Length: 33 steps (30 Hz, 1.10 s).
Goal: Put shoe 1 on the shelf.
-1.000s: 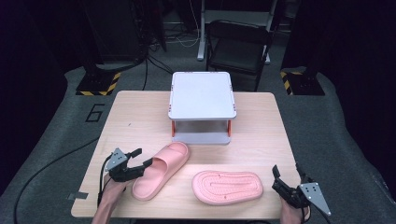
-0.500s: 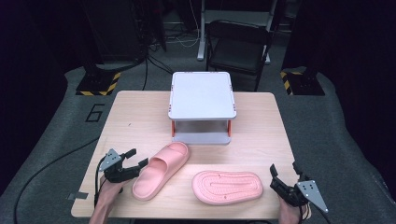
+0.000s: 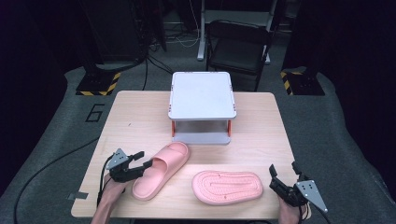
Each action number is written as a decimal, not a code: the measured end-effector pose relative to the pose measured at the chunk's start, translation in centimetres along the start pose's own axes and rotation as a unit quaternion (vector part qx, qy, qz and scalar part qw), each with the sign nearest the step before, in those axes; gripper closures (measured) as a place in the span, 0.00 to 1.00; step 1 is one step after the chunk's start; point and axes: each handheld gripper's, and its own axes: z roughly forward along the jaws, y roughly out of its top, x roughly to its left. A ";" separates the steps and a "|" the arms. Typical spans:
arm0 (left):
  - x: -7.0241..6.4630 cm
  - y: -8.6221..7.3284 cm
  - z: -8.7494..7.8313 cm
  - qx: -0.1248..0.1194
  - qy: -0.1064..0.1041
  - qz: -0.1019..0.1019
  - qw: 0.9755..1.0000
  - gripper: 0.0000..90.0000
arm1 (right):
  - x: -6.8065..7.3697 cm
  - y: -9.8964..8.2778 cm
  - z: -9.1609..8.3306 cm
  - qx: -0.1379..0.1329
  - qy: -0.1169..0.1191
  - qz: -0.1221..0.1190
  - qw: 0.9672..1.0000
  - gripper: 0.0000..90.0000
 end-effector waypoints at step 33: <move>-3.4 5.8 9.1 0.001 0.118 -0.040 0.992 0.86 | -0.3 0.6 -0.5 -0.011 -0.001 -0.003 1.000 0.17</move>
